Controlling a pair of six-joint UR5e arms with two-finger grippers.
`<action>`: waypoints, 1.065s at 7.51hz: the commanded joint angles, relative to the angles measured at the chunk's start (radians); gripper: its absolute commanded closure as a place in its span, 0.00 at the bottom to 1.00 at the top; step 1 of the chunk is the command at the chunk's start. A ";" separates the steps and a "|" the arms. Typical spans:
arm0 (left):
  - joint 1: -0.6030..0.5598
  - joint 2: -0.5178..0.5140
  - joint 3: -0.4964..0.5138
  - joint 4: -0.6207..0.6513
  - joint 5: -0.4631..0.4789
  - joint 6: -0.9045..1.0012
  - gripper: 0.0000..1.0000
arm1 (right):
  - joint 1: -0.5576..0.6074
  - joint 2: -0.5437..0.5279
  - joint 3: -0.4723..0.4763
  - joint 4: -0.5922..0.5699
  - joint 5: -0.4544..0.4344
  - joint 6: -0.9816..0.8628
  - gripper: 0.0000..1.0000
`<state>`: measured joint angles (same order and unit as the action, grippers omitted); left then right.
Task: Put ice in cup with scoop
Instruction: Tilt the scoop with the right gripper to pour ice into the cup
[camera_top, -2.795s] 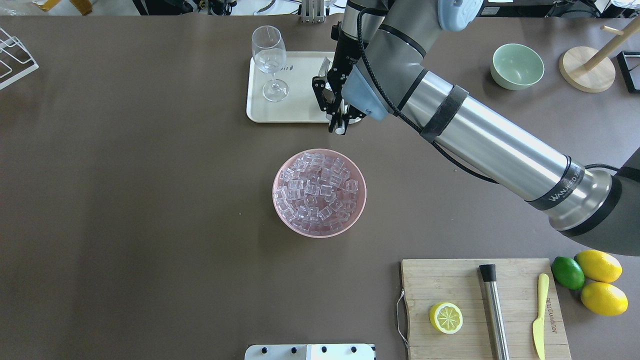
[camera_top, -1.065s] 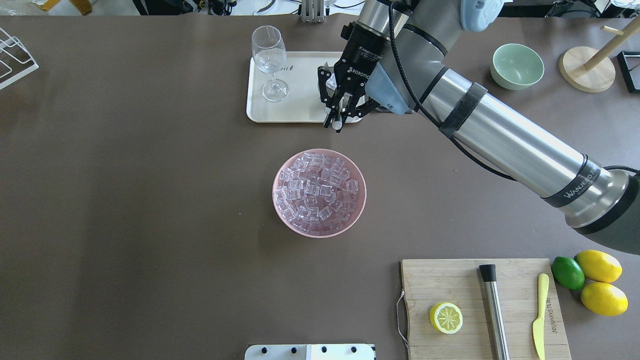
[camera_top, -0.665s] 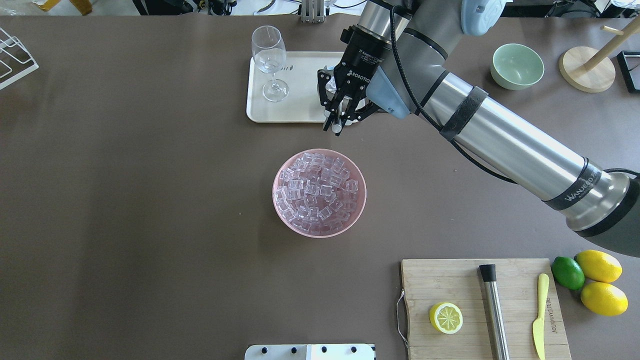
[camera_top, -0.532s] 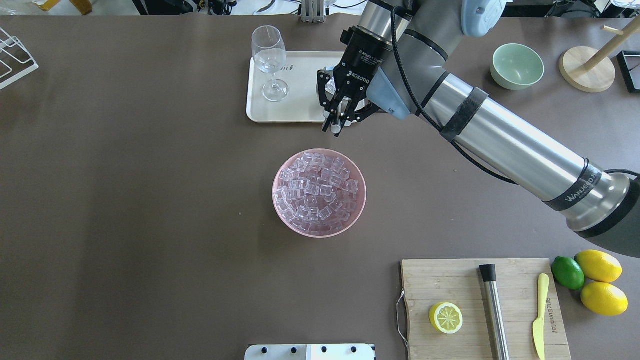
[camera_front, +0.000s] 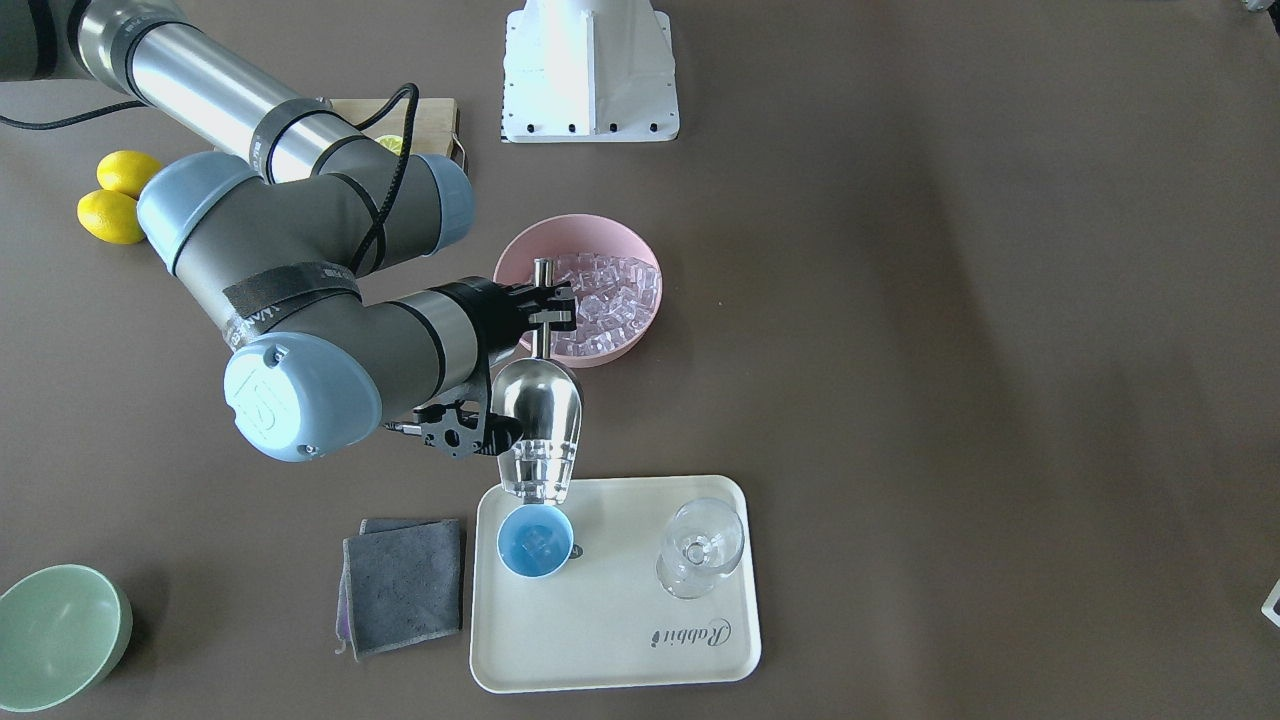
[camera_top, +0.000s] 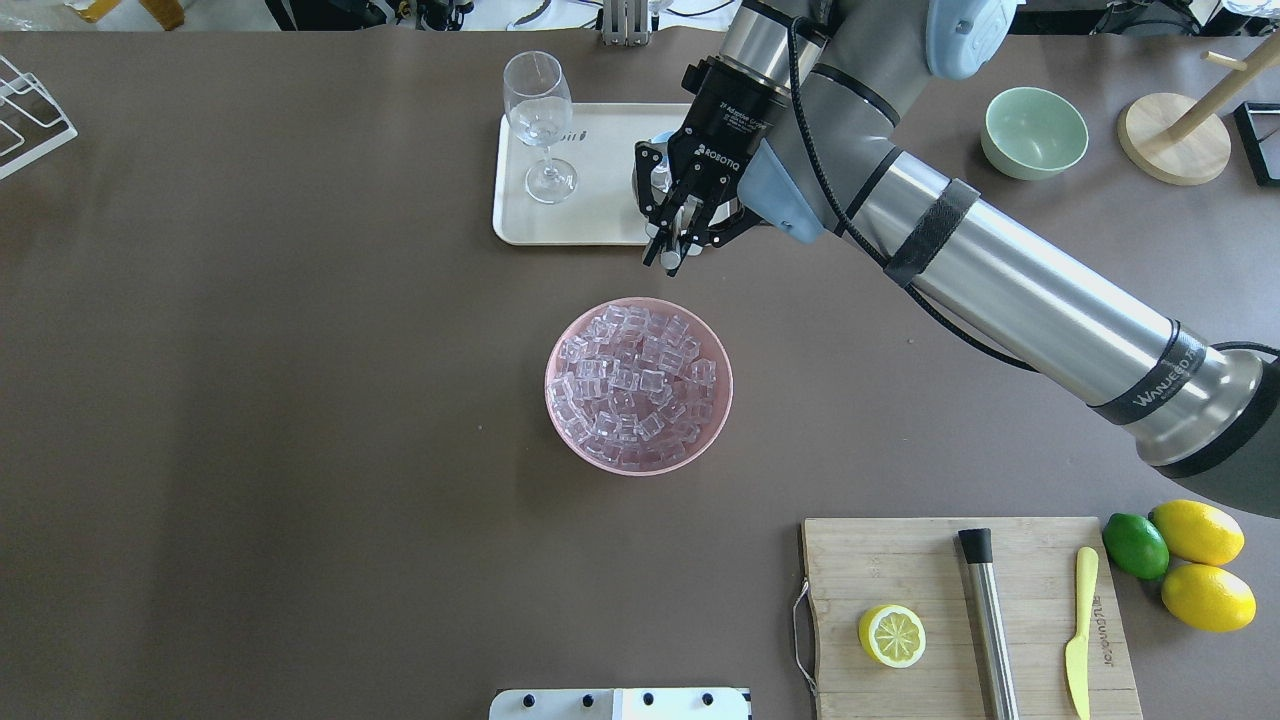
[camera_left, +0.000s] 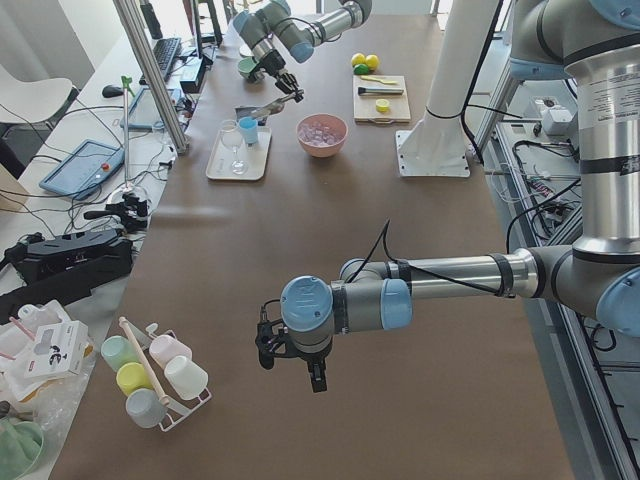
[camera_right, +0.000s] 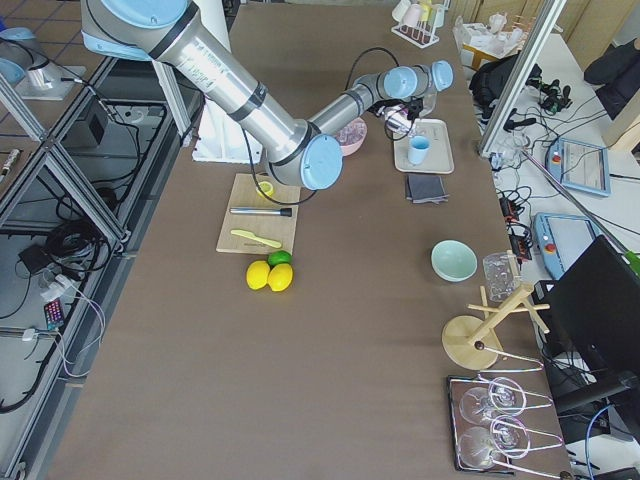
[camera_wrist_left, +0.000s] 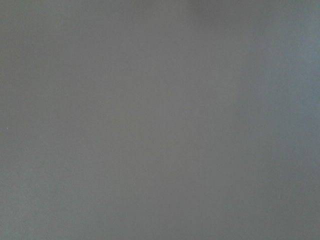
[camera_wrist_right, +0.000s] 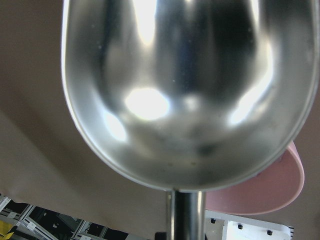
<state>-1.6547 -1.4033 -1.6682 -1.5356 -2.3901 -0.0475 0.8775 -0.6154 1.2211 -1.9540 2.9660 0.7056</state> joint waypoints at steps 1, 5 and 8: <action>0.001 0.000 0.001 0.000 0.000 0.000 0.02 | 0.000 -0.003 0.001 0.003 0.002 0.000 1.00; 0.001 0.000 0.001 0.000 0.000 0.000 0.02 | 0.000 -0.006 0.003 0.003 0.002 0.000 1.00; 0.001 0.000 0.001 0.000 0.000 0.000 0.02 | 0.000 -0.073 0.151 0.003 -0.077 0.008 1.00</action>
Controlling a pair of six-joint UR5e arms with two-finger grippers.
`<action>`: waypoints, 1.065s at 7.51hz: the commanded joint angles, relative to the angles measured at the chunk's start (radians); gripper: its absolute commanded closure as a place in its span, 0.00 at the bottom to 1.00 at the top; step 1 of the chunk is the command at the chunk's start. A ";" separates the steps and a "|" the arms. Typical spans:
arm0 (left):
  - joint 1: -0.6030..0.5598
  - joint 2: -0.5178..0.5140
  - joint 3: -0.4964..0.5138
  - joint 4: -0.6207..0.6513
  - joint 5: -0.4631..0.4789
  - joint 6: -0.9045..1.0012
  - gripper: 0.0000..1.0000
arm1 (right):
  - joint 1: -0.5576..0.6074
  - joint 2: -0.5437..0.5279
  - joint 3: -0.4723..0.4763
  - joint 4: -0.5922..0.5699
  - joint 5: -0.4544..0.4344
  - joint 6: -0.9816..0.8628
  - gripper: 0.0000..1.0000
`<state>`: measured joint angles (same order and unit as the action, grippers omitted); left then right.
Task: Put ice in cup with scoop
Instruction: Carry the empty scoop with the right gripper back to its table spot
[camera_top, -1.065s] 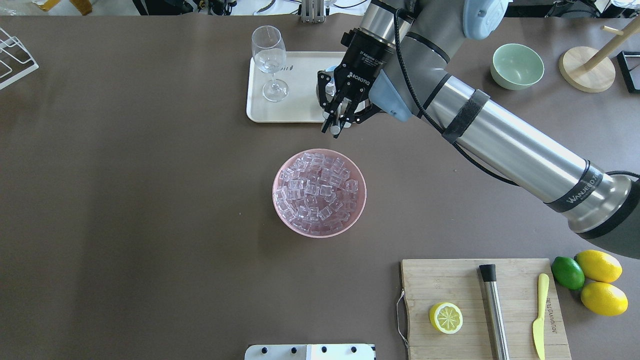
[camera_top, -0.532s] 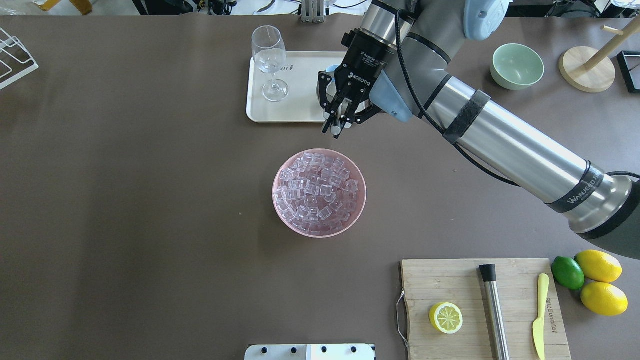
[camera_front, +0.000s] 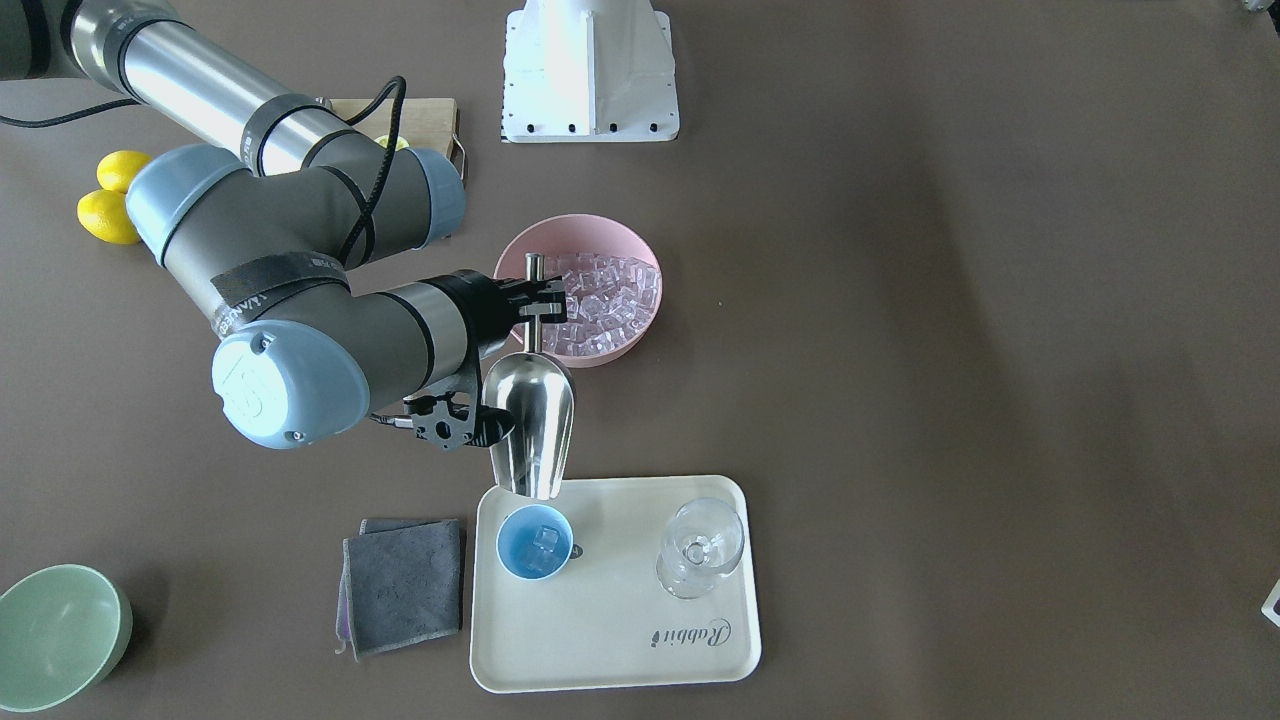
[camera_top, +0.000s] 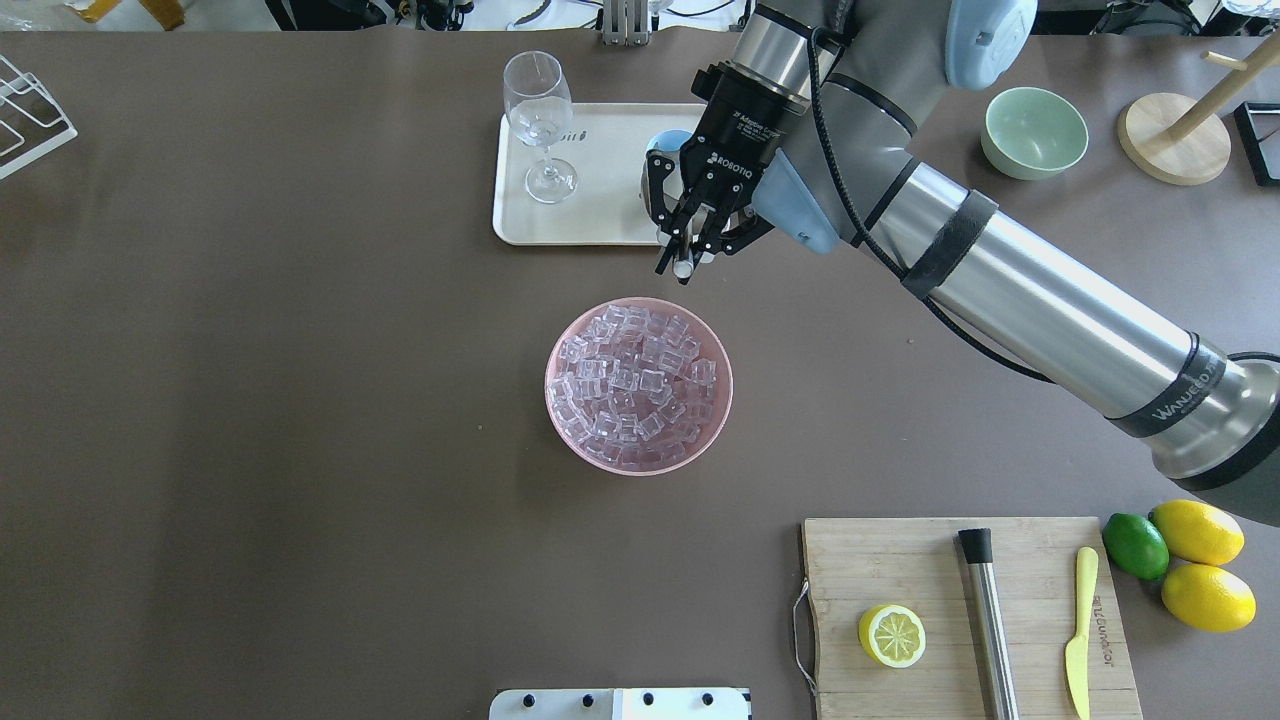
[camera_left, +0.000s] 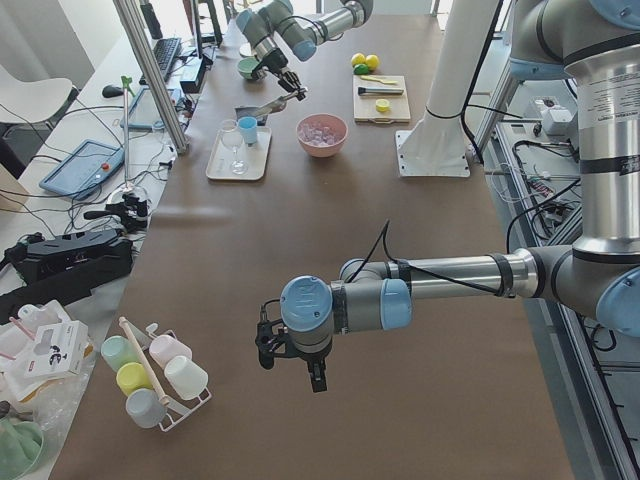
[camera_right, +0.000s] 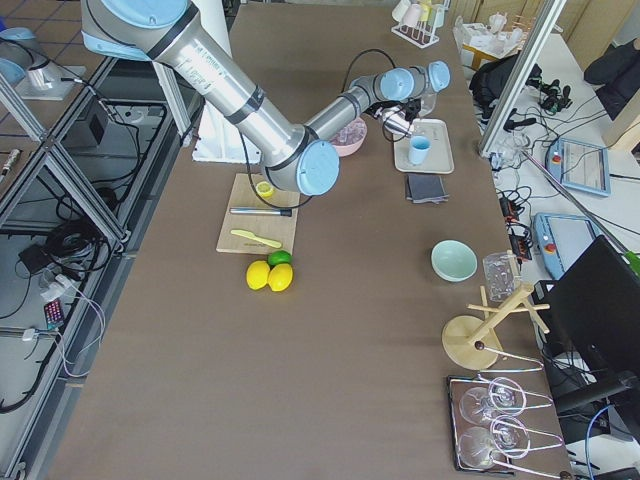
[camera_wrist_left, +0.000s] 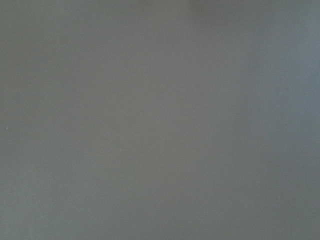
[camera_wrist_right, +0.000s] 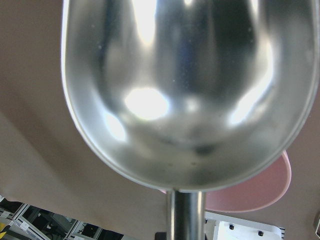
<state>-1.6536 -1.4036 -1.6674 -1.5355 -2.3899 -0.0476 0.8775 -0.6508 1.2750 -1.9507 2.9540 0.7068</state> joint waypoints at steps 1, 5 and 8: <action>0.000 0.000 0.000 0.000 0.000 0.000 0.02 | -0.002 -0.073 0.180 -0.002 -0.176 0.020 1.00; 0.003 0.000 0.000 0.002 0.000 0.000 0.02 | -0.096 -0.350 0.563 -0.001 -0.498 0.085 1.00; 0.005 -0.002 0.000 0.002 0.000 0.000 0.02 | -0.132 -0.507 0.624 0.050 -0.532 0.085 1.00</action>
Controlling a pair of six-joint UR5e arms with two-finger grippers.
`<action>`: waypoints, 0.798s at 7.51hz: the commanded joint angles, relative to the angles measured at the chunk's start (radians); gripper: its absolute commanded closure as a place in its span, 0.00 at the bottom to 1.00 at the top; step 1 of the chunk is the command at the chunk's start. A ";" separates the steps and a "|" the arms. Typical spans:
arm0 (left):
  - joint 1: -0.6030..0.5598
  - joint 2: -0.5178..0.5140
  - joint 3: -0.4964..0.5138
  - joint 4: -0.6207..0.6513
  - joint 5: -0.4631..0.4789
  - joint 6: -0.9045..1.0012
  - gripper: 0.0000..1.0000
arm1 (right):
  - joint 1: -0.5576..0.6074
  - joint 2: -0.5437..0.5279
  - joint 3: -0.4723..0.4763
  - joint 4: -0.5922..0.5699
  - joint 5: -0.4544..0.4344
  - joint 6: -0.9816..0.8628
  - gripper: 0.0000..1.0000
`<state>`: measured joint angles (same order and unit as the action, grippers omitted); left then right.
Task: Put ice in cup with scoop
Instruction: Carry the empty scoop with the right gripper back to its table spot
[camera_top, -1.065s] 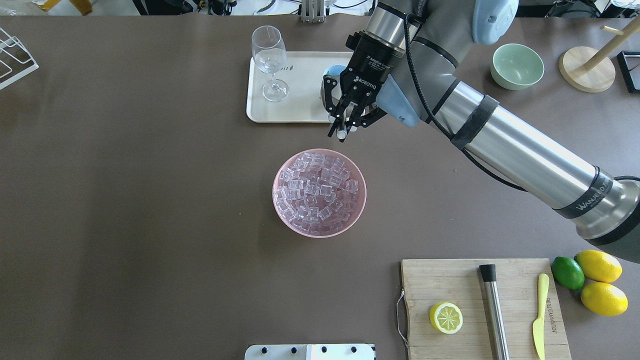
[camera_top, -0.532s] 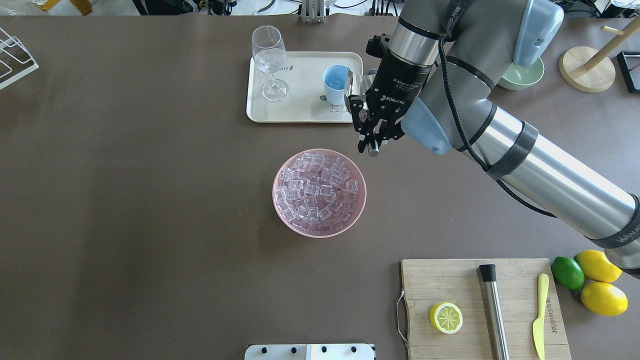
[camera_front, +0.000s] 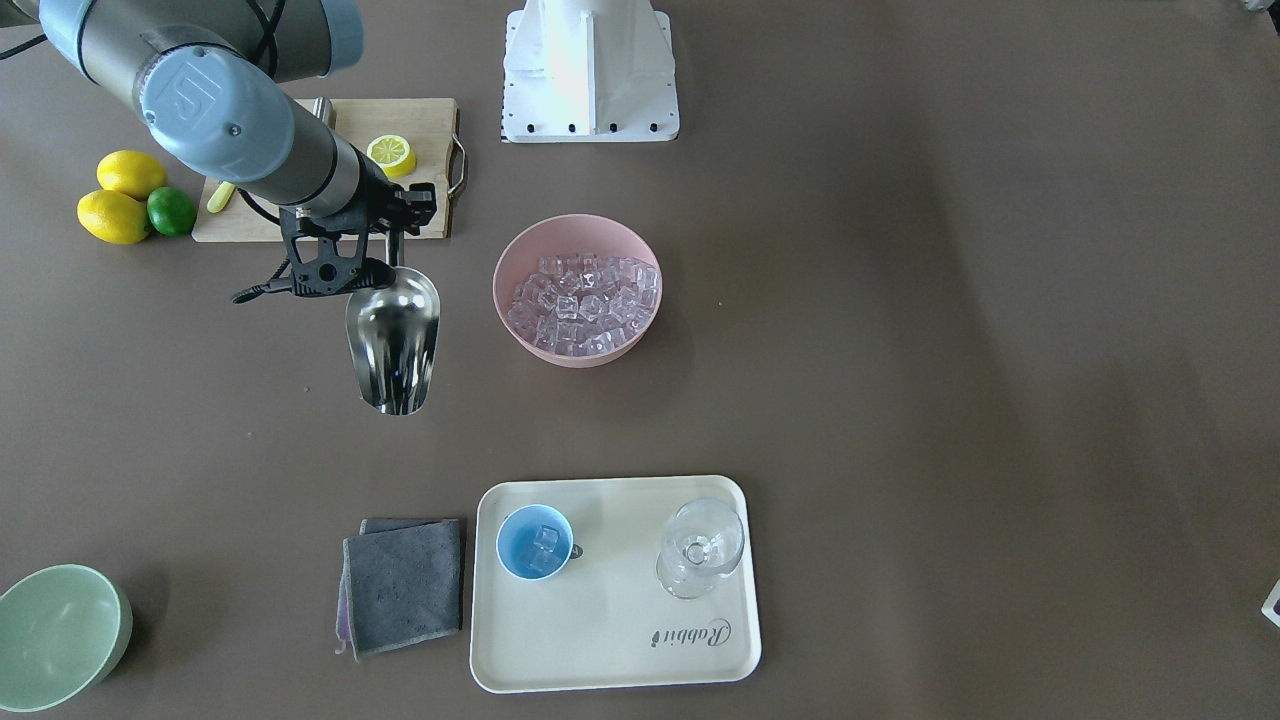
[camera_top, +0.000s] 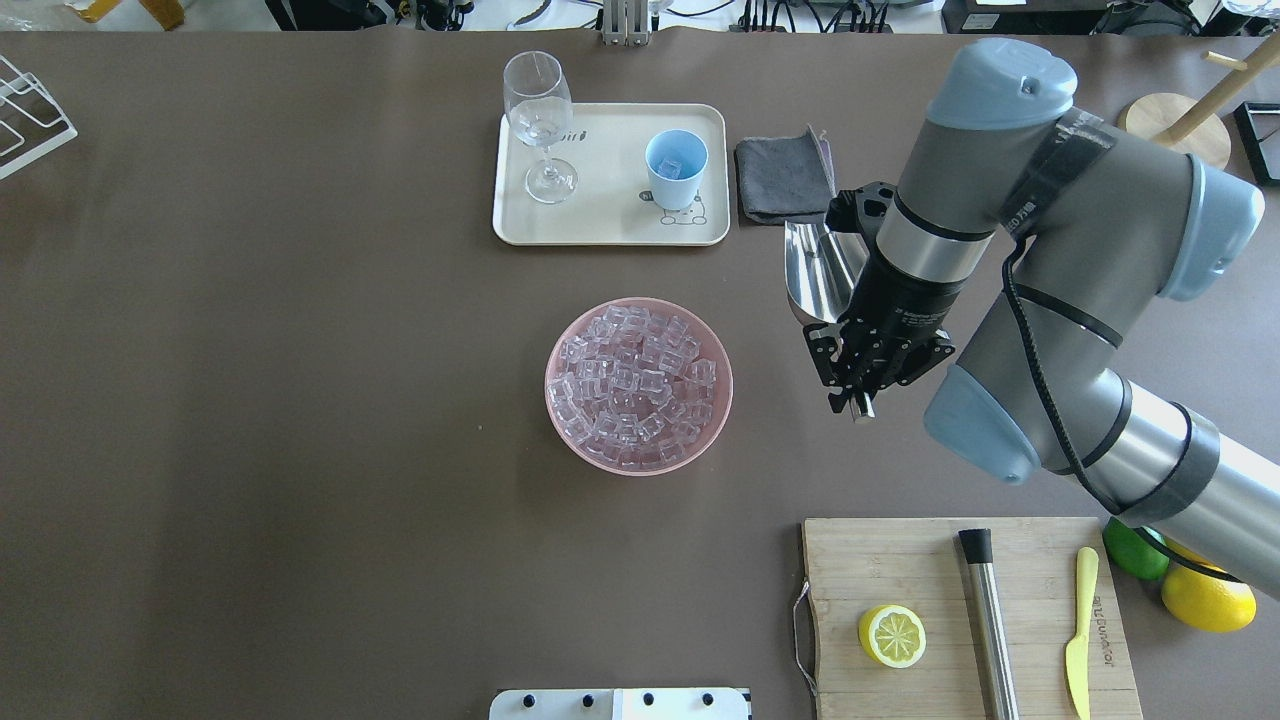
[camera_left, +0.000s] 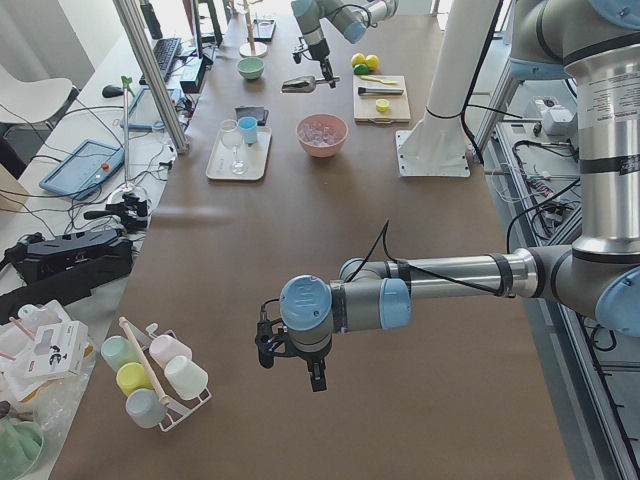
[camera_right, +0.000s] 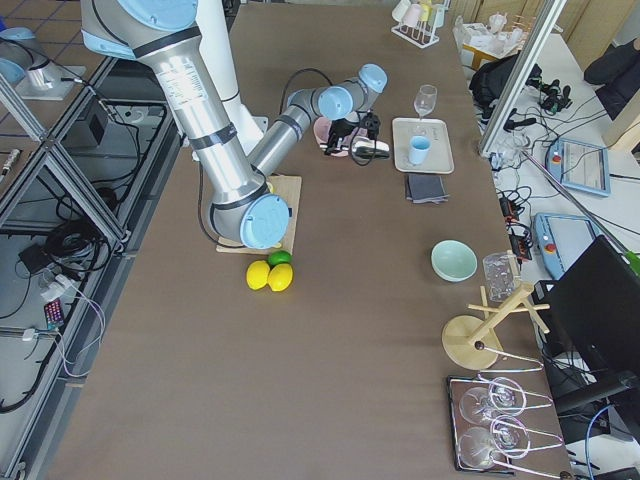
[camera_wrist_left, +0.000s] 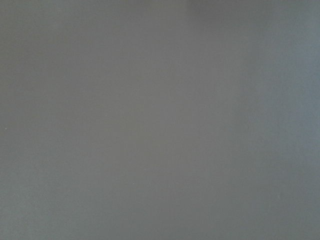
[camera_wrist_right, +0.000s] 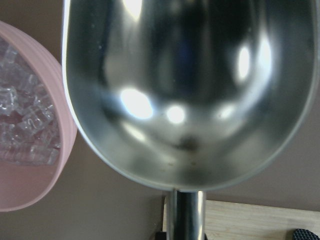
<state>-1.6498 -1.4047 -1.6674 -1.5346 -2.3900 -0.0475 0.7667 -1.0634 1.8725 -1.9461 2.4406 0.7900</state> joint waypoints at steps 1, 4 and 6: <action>0.001 0.000 0.000 0.008 0.000 0.000 0.02 | -0.024 -0.157 0.021 0.114 -0.018 0.002 1.00; 0.002 -0.026 0.000 0.070 0.000 0.000 0.02 | -0.032 -0.260 -0.016 0.226 -0.032 0.005 1.00; 0.002 -0.027 0.002 0.070 0.000 0.000 0.02 | -0.040 -0.324 -0.042 0.364 -0.075 0.075 1.00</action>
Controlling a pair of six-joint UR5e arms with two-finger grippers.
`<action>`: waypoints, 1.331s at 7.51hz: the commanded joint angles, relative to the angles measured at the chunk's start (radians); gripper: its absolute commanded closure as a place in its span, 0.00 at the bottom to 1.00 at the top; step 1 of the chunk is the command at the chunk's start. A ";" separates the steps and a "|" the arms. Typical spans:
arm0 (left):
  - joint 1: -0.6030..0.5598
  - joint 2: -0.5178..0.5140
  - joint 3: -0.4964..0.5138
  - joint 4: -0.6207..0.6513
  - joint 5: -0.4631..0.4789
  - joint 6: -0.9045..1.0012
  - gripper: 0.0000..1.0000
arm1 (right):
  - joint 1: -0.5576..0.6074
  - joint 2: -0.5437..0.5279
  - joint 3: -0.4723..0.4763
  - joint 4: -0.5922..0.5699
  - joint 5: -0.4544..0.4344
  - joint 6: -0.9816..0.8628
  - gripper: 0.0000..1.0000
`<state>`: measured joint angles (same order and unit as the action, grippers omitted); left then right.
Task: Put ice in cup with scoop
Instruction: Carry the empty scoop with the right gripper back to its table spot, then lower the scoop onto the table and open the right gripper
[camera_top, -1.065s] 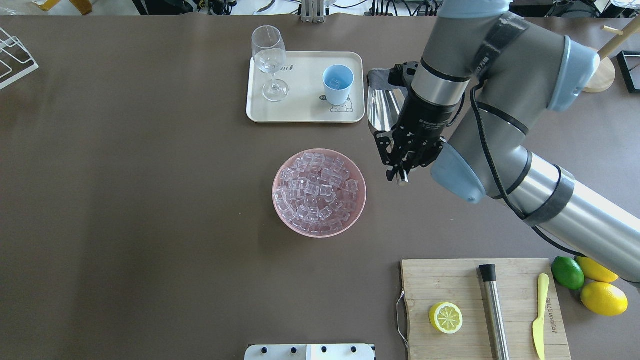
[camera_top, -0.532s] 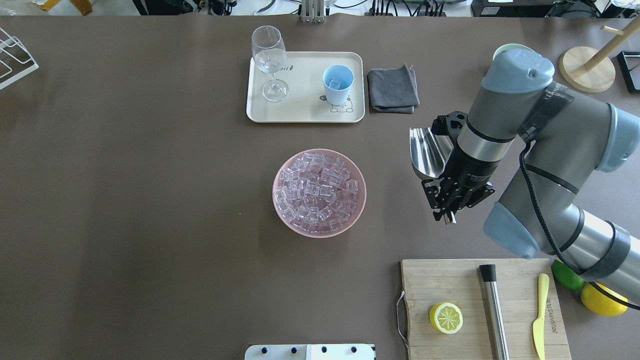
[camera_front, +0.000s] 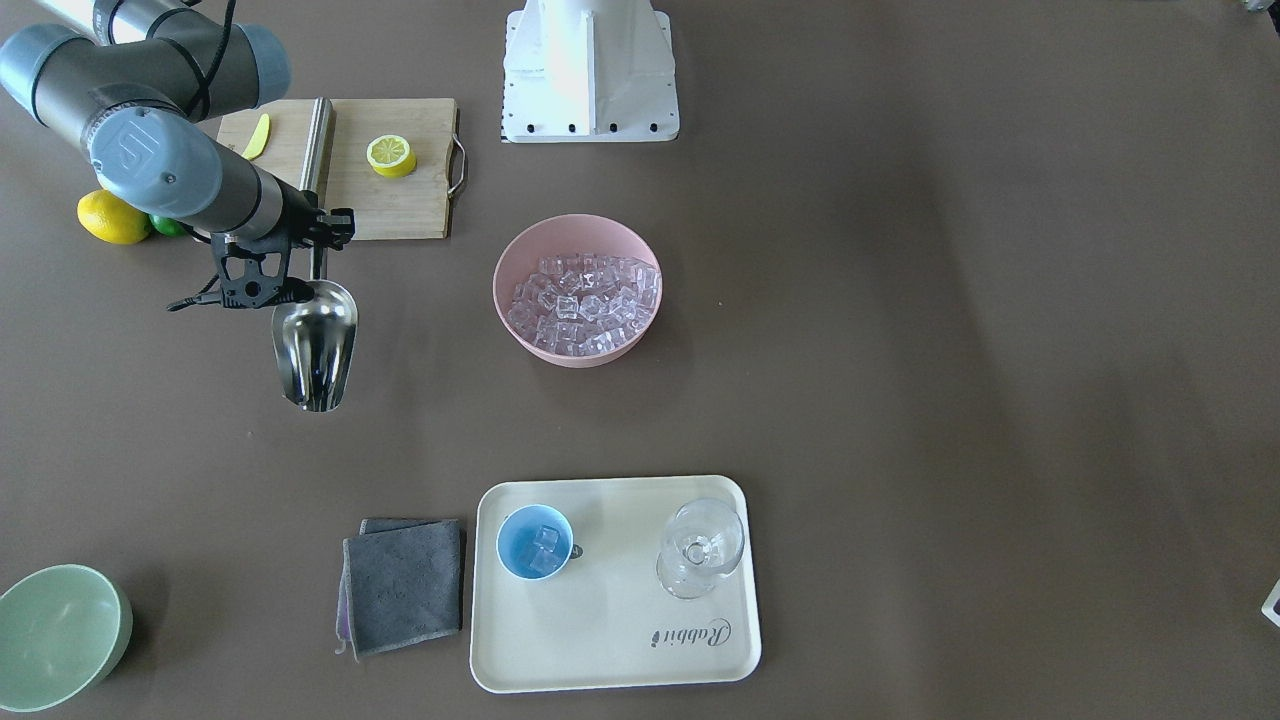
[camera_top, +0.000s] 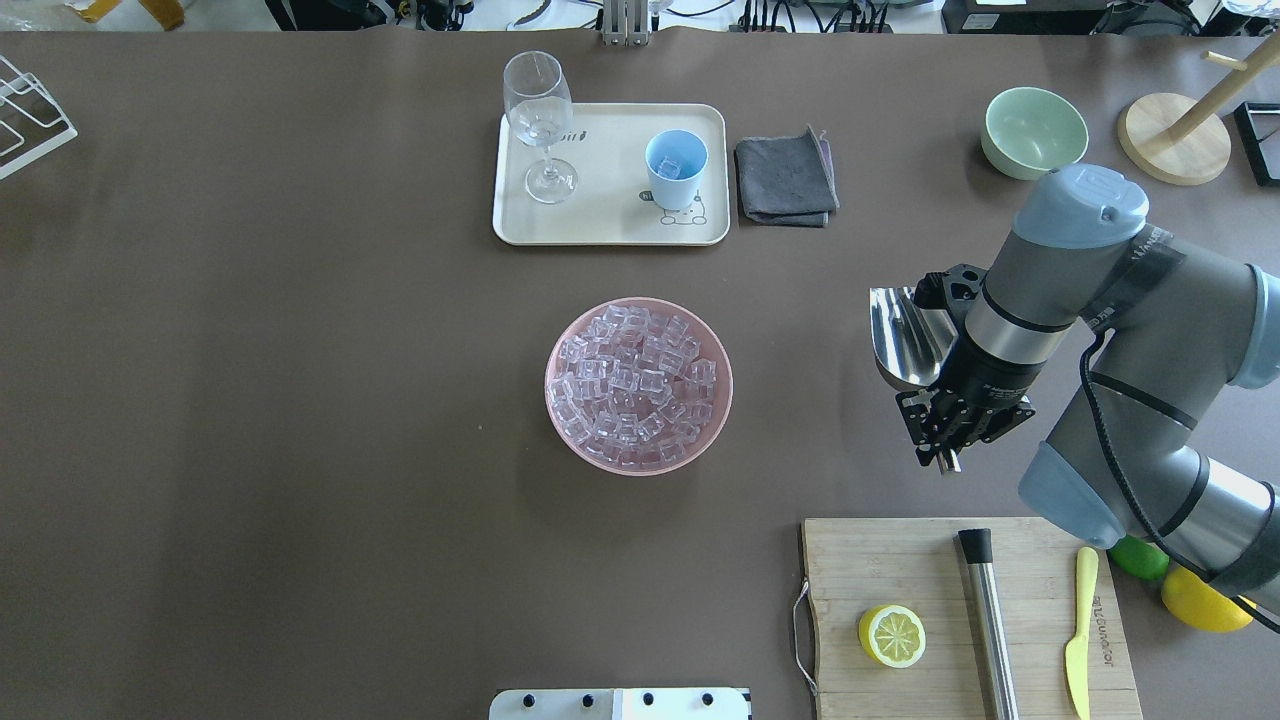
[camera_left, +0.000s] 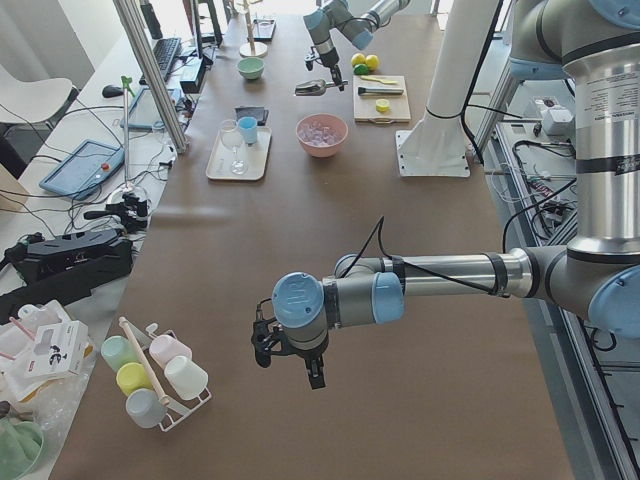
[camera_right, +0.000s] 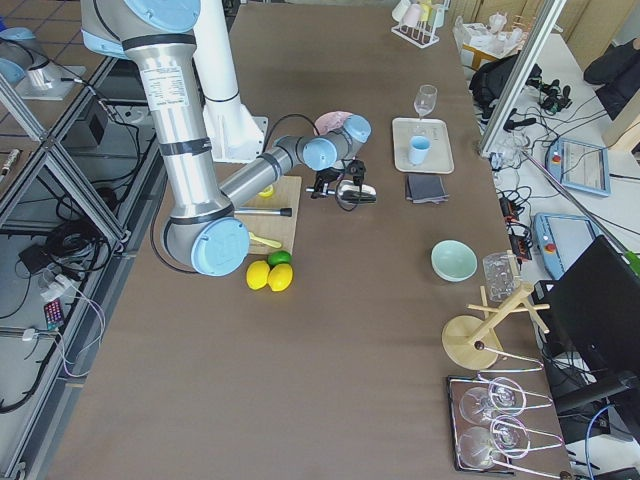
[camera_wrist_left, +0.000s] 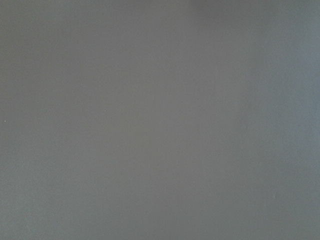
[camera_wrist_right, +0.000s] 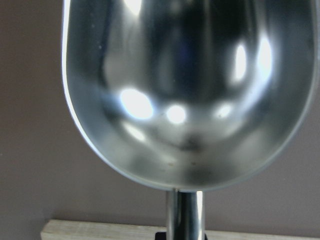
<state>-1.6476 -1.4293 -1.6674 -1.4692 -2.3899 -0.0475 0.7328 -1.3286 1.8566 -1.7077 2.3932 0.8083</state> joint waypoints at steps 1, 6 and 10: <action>-0.001 -0.002 0.003 0.004 0.000 0.000 0.02 | -0.012 -0.075 -0.061 0.222 -0.031 0.121 1.00; 0.000 -0.002 0.003 0.006 0.000 0.000 0.02 | -0.033 -0.066 -0.074 0.255 -0.039 0.169 1.00; 0.002 -0.002 0.005 0.006 0.000 0.000 0.02 | -0.038 -0.067 -0.077 0.255 -0.037 0.158 1.00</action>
<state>-1.6464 -1.4312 -1.6635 -1.4641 -2.3900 -0.0476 0.6971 -1.3950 1.7813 -1.4527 2.3558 0.9723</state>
